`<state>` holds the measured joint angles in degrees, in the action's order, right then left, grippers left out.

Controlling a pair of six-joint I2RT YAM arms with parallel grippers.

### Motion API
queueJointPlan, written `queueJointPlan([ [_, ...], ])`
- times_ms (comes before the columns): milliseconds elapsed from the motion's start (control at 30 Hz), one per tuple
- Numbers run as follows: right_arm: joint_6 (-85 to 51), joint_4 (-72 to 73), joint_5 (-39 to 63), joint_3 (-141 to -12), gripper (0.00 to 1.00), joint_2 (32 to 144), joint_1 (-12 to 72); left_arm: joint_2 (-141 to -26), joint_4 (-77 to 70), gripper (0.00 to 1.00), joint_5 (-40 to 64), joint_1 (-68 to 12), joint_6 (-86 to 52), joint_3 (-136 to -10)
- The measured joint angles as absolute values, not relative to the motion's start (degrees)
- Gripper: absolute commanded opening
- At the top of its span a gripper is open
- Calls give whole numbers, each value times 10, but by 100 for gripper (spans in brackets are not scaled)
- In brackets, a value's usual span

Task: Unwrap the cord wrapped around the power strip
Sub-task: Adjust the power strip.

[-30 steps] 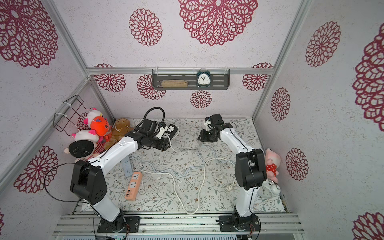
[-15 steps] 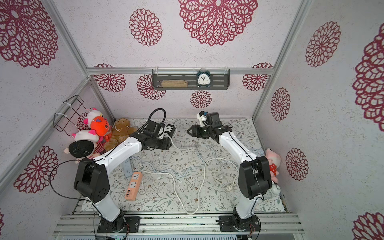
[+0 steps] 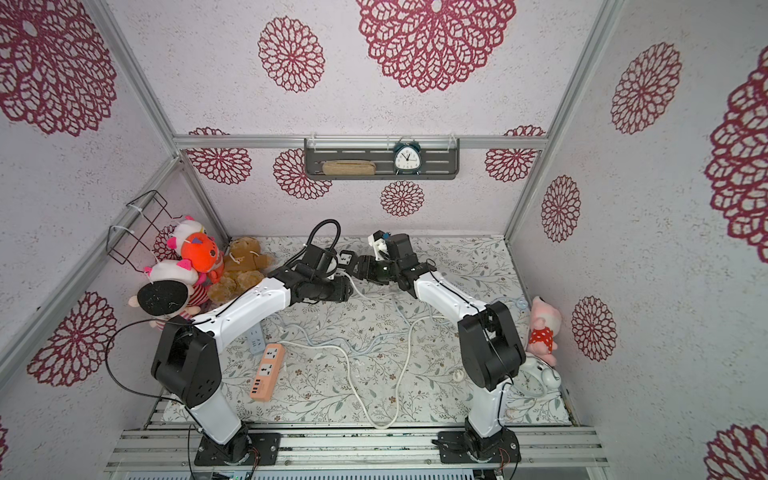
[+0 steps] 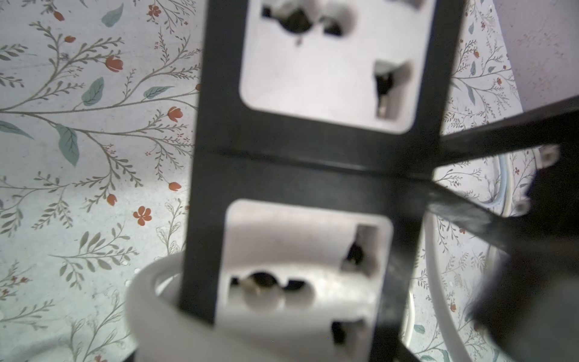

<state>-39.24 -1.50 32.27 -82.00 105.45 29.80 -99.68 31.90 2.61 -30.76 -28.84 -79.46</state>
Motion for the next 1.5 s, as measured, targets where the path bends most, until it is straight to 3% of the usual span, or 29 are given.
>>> queueJointPlan([
  [267,-410,-4,333,-844,55,1077,304,-989,307,0,40,-313,-290,-786],
  [367,-419,2,338,-852,41,1086,305,-989,306,4,53,-316,-290,-786],
  [433,-430,-1,350,-856,32,1088,304,-989,305,13,54,-317,-294,-784],
  [567,-434,-5,365,-869,18,1088,301,-988,292,46,55,-317,-297,-781],
  [867,-406,-48,393,-905,7,1109,282,-958,310,98,54,-320,-248,-781],
  [1100,-385,-100,423,-926,5,1155,243,-847,331,97,79,-313,-184,-783],
  [1233,-373,-124,456,-943,4,1166,232,-813,319,97,127,-255,-198,-774],
  [1367,-343,-150,504,-980,4,1171,232,-821,252,99,181,-171,-245,-735],
  [1500,-320,-157,554,-1003,4,1172,232,-865,172,89,234,-156,-305,-708],
])
